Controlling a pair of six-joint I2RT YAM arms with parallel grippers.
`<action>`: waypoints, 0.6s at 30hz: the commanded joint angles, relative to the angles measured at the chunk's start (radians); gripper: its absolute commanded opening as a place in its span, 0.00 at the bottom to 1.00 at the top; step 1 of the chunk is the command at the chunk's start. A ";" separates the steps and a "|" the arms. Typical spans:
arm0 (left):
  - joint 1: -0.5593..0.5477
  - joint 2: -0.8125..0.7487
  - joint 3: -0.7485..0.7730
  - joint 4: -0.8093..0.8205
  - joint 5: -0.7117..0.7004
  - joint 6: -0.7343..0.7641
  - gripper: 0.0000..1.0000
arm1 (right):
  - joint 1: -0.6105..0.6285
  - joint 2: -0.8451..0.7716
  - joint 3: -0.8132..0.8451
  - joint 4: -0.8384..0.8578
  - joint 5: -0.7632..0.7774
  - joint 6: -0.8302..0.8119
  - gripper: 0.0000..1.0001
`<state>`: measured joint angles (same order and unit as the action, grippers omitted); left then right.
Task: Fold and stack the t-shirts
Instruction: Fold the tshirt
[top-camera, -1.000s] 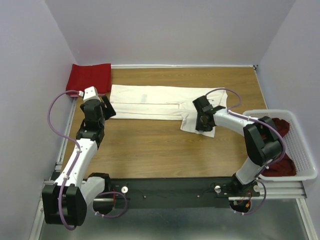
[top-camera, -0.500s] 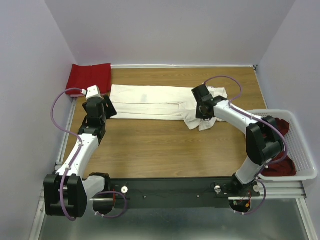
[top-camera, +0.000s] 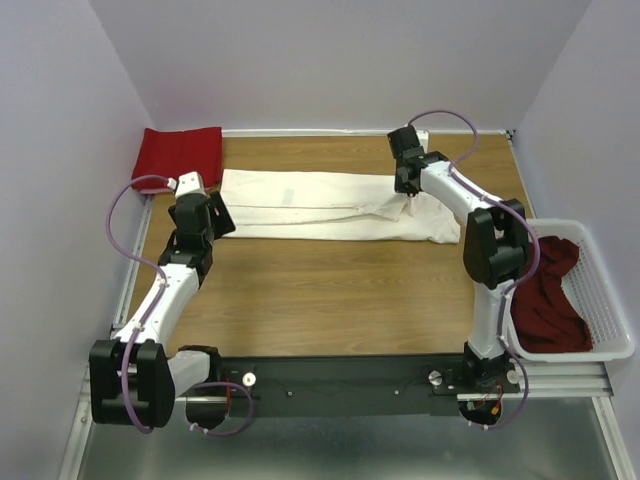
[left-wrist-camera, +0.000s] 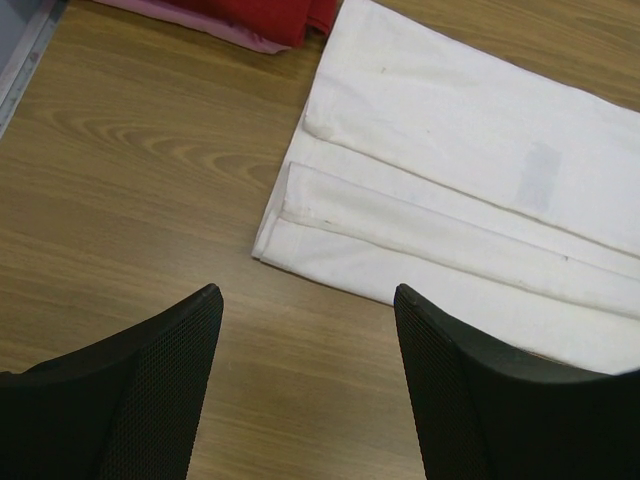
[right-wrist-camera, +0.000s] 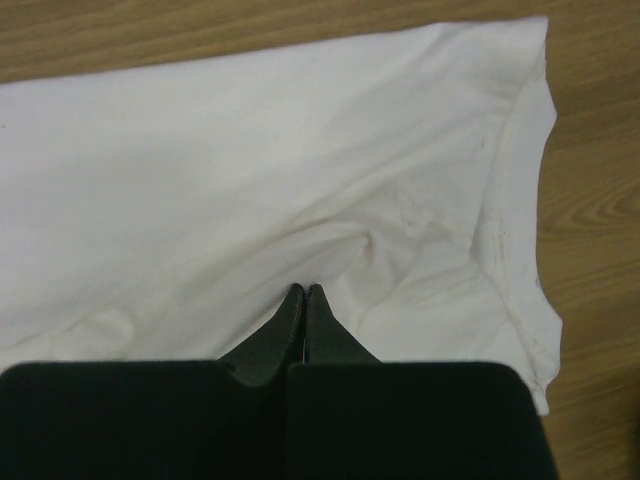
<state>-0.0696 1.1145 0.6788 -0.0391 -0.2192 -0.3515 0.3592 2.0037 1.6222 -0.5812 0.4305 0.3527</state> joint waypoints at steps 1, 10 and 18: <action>-0.004 0.014 0.019 0.021 0.024 0.016 0.77 | -0.017 0.095 0.119 -0.017 0.031 -0.064 0.01; -0.004 0.070 0.027 0.021 0.092 0.025 0.76 | -0.029 0.224 0.271 -0.019 -0.041 -0.060 0.40; -0.021 0.176 0.062 -0.016 0.169 0.034 0.76 | -0.026 0.159 0.309 -0.016 -0.316 -0.050 0.50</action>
<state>-0.0769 1.2686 0.7036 -0.0441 -0.1059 -0.3344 0.3321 2.2177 1.9095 -0.5858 0.3294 0.2970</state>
